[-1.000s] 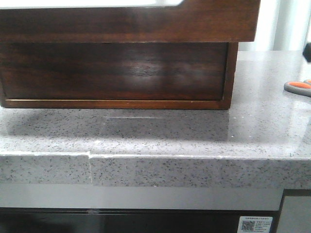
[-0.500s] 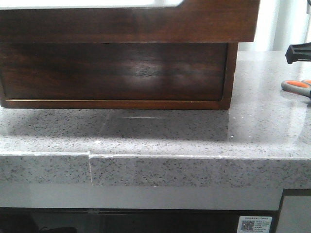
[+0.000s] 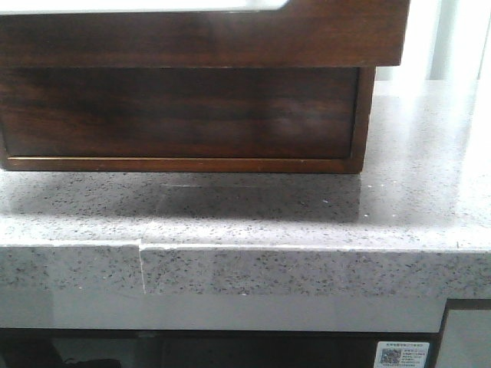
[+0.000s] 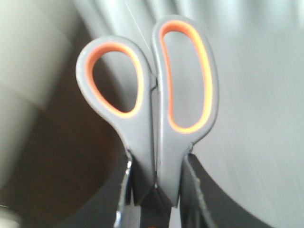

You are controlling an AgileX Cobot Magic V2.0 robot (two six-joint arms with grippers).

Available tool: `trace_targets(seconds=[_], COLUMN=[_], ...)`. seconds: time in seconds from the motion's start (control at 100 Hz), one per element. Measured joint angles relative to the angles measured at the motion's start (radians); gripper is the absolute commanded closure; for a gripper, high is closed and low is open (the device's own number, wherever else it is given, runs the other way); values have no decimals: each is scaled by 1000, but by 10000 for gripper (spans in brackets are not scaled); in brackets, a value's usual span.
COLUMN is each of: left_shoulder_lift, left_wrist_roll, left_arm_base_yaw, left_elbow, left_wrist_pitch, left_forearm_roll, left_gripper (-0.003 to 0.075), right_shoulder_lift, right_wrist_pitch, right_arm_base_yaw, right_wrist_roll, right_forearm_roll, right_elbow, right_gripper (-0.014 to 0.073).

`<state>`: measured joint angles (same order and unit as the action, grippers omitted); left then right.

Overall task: Put scissors in drawer with both arms
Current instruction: 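Lift the scissors with the right gripper and carry them over the open drawer, then lower the scissors into the drawer and open the right gripper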

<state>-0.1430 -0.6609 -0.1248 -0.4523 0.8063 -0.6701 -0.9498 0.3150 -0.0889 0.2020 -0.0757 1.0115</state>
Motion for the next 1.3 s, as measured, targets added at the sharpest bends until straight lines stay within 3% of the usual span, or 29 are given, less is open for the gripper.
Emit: trace_targets(seconds=[0.13, 0.27, 0.59, 0.72, 0.91, 1.3], left_shoulder_lift=[0, 0, 0, 0, 0, 0], left_wrist_roll=[0, 0, 0, 0, 0, 0], left_arm_base_yaw=[0, 0, 0, 0, 0, 0], left_elbow=[0, 0, 0, 0, 0, 0], left_wrist_pitch=[0, 2, 4, 4, 6, 6], left_forearm_roll=[-2, -5, -5, -5, -5, -5], left_gripper=[739, 739, 739, 739, 739, 739], right_shoulder_lift=[99, 97, -140, -274, -435, -502], right_wrist_pitch=[-121, -105, 42, 48, 48, 43], right_arm_base_yaw=[-117, -272, -688, -796, -820, -738], right_wrist_roll=[-51, -119, -491, -552, -569, -563], right_forearm_roll=[0, -27, -83, -194, -398, -426], right_elbow=[84, 204, 310, 310, 310, 310], right_gripper=[669, 669, 669, 669, 669, 669])
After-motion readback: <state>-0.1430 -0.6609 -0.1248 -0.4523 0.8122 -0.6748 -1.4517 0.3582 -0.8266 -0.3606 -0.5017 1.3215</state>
